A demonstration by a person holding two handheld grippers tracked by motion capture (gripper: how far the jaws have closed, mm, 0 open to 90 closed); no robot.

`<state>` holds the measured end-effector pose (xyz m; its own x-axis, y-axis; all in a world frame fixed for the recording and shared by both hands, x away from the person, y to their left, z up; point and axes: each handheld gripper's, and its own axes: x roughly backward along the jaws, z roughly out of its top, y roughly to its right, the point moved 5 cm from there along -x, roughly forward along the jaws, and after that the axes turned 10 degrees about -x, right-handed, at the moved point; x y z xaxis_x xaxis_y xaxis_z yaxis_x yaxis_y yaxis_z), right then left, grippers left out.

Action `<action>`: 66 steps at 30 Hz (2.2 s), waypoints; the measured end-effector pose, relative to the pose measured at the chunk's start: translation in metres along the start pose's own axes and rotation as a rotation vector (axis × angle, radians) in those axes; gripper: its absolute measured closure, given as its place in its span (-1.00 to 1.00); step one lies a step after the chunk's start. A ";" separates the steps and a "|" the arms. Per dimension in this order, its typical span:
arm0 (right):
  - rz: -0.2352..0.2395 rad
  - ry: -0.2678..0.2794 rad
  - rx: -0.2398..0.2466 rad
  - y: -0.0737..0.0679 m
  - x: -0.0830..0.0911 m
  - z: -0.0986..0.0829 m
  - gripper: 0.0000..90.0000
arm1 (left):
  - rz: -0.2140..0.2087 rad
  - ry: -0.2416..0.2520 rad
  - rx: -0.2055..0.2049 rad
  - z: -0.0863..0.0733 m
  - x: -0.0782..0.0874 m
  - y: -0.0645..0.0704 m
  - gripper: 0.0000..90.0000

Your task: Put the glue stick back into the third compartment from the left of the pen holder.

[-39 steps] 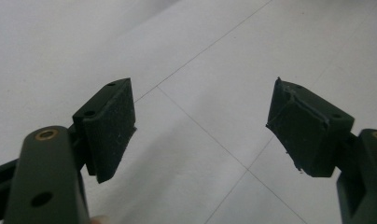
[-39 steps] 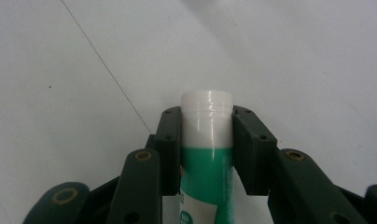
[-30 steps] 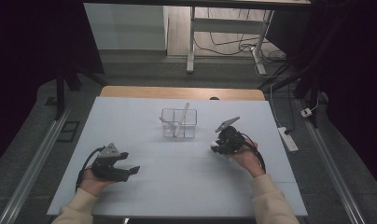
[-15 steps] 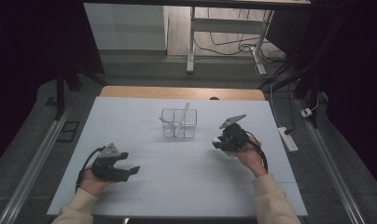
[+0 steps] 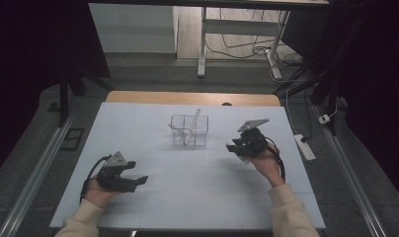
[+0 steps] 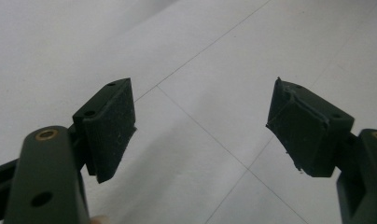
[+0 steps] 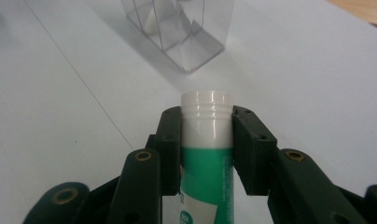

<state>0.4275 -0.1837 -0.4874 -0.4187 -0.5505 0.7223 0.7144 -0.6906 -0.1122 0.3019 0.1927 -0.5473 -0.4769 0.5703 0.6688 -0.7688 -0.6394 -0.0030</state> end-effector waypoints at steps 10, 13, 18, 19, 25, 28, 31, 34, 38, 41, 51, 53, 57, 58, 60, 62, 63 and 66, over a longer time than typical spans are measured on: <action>0.018 0.119 -0.032 0.000 0.016 0.009 0.44 | 0.000 -0.001 0.000 0.000 0.000 0.000 -0.48; 0.027 0.143 -0.032 0.000 0.019 0.011 0.44 | -0.001 -0.001 -0.001 0.000 0.000 0.000 -0.48; 0.033 0.182 -0.038 -0.002 0.024 0.014 0.44 | -0.001 -0.001 -0.001 0.000 0.000 0.000 -0.48; 0.034 0.195 -0.041 -0.002 0.025 0.015 0.44 | -0.001 -0.001 -0.001 0.000 0.000 0.000 -0.48; 0.042 0.247 -0.059 -0.004 0.030 0.020 0.44 | 0.000 0.000 0.000 0.000 0.000 0.000 -0.48; 0.043 0.267 -0.059 -0.005 0.032 0.023 0.44 | 0.001 0.000 -0.001 0.000 0.000 0.001 -0.48; 0.047 0.290 -0.069 -0.006 0.034 0.025 0.44 | 0.000 0.000 -0.001 0.000 0.000 0.001 -0.48; 0.049 0.314 -0.077 -0.007 0.036 0.027 0.44 | 0.000 0.001 -0.001 0.001 0.000 0.001 -0.48; 0.051 0.342 -0.082 -0.008 0.038 0.031 0.43 | 0.002 0.005 -0.004 0.002 0.001 0.001 -0.48; 0.048 0.355 -0.080 -0.008 0.039 0.035 0.44 | 0.003 0.016 -0.002 0.004 0.003 0.002 -0.48; 0.052 0.405 -0.109 -0.007 0.045 0.048 0.44 | 0.001 0.015 -0.009 0.005 0.002 0.003 -0.48; 0.050 0.411 -0.108 -0.008 0.046 0.050 0.44 | 0.001 0.015 -0.009 0.005 0.002 0.003 -0.48; 0.052 0.420 -0.110 -0.008 0.046 0.054 0.44 | 0.000 0.017 -0.007 0.005 0.003 0.003 -0.48; 0.053 0.422 -0.112 -0.009 0.046 0.055 0.43 | 0.000 0.017 -0.007 0.005 0.003 0.003 -0.48; 0.053 0.426 -0.114 -0.009 0.046 0.057 0.43 | 0.000 0.014 -0.009 0.005 0.002 0.003 -0.48; 0.049 0.432 -0.114 -0.008 0.047 0.059 0.43 | 0.000 0.012 -0.009 0.005 0.002 0.003 -0.48; 0.045 0.436 -0.116 -0.008 0.047 0.059 0.44 | 0.000 0.011 -0.010 0.005 0.002 0.003 -0.48; 0.043 0.450 -0.127 -0.007 0.047 0.062 0.44 | -0.001 0.009 -0.010 0.005 0.001 0.003 -0.48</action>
<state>0.4373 -0.1757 -0.4100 -0.6115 -0.7094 0.3503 0.6741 -0.6990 -0.2388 0.3011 0.1888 -0.5429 -0.4801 0.5759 0.6617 -0.7737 -0.6335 -0.0100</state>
